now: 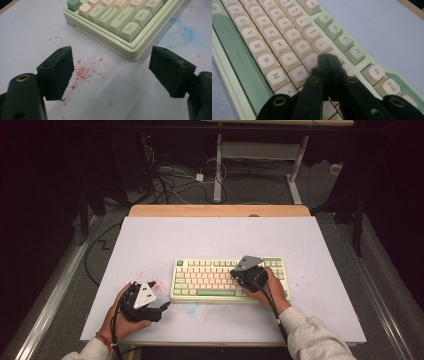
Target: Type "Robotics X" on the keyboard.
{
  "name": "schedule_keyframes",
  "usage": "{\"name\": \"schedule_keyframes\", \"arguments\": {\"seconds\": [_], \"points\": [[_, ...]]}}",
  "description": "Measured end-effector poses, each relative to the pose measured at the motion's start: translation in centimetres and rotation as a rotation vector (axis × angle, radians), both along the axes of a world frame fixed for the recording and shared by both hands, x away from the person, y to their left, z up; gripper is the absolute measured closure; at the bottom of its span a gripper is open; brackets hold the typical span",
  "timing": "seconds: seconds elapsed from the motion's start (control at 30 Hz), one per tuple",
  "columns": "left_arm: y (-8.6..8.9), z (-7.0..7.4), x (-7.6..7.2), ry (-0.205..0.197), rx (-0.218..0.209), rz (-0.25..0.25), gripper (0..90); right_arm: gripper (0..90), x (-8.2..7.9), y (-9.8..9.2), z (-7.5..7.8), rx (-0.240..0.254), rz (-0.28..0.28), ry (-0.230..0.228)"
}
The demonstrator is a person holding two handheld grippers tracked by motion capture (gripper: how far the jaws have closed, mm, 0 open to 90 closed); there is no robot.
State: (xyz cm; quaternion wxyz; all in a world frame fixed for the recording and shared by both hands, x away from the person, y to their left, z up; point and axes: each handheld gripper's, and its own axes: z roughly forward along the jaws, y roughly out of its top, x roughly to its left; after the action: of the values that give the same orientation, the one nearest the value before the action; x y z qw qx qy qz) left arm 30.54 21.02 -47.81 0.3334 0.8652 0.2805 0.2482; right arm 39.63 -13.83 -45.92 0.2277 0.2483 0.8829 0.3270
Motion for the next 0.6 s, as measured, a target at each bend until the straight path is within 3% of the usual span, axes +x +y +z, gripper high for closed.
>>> {"name": "schedule_keyframes", "arguments": {"seconds": [0.1,0.3,0.5,0.6], "points": [[0.0,0.0,0.0,-0.002,-0.003,0.0,19.1,90.0,-0.2,-0.1,0.1,0.011,0.01,-0.005],[0.1,0.1,0.0,-0.001,-0.008,0.0,19.1,89.9,-0.7,-1.0,1.1,0.08,0.006,-0.028],[0.2,0.2,0.0,-0.004,-0.009,0.004,19.3,81.6,-1.4,-1.8,2.2,0.147,0.012,-0.061],[0.1,0.1,0.0,-0.002,-0.003,0.006,19.6,79.5,-1.6,-2.2,2.4,0.156,0.009,-0.074]]}}
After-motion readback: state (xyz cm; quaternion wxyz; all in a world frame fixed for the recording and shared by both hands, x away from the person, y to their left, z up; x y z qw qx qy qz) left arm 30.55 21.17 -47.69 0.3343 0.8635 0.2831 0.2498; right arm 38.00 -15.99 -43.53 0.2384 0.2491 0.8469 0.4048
